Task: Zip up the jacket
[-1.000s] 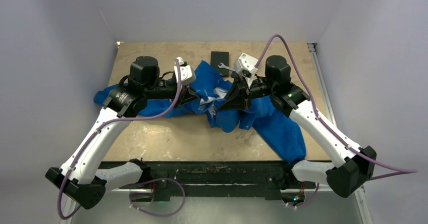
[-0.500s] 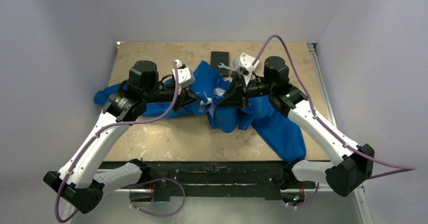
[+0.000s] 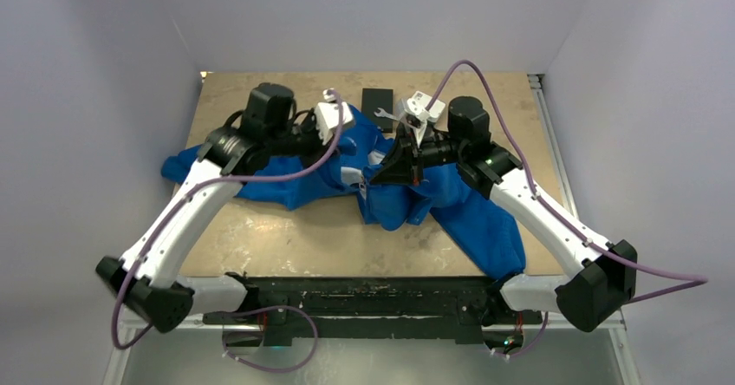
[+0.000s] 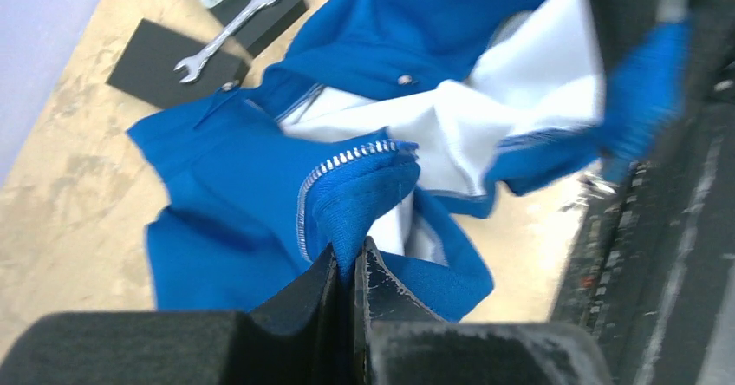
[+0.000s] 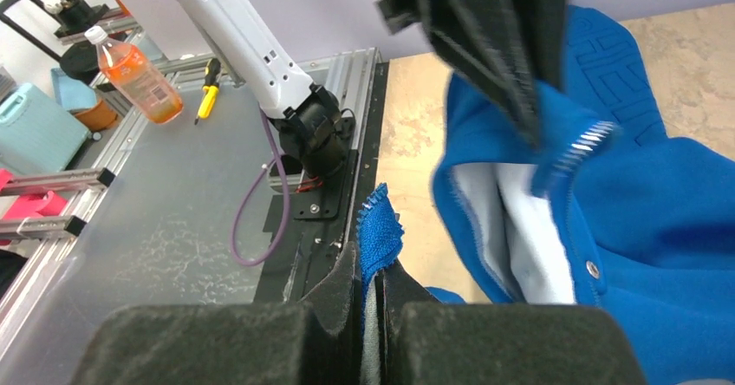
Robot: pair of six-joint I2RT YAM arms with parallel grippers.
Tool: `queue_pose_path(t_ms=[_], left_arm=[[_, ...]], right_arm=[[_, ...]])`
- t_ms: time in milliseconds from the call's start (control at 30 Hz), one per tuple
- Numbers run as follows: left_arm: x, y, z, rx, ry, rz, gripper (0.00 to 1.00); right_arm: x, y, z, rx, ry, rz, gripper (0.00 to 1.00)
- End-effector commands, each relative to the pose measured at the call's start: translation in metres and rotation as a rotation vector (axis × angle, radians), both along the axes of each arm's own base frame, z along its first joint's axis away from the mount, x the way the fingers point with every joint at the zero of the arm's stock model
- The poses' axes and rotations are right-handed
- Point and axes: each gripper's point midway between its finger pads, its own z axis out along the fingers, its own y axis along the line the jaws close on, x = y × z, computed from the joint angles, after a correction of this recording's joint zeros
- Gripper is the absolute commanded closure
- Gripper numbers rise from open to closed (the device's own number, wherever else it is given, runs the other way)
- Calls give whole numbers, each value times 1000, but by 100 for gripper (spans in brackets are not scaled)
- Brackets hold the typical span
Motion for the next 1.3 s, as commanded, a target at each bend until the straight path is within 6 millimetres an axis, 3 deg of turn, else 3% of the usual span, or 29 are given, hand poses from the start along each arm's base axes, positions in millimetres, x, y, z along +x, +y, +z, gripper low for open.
queue_pose_path(t_ms=[0,167,267,333,433,567,700,867,967,1067,1133,1267], left_arm=[[25,16,-2,195,-76,-6,100],[18,24,16,191,-84,21,100],[-24,24,15,113,-132,-107,100],[-38,20,13,27,-139,-157,100],[-31,31,11,-11,-104,-81,100],[-39,31,-4,23,-69,-133,100],[-40,30,-4,-30,-9,-180,100],[-40,34,7,20,22,-269,100],[-51,35,24,13,26,-361,100],[-38,28,47,-74,12,-351,100],[-29,24,37,-61,59,-313,100],[-18,21,-27,135,133,-194,100]], right_arm=[[4,-3,11,7,-53,-26,100],[-5,-9,12,2,-42,-22,100],[-13,-12,16,27,-44,-16,100],[-21,-13,18,48,-10,-5,100],[-21,-14,23,61,-25,-11,100],[-10,-9,18,52,-16,-39,100],[2,-4,17,65,-5,-76,100],[11,3,23,86,-4,-90,100],[13,10,26,102,-15,-117,100],[16,21,17,81,-10,-115,100],[19,25,8,42,-10,-110,100],[24,33,-1,24,25,-124,100]])
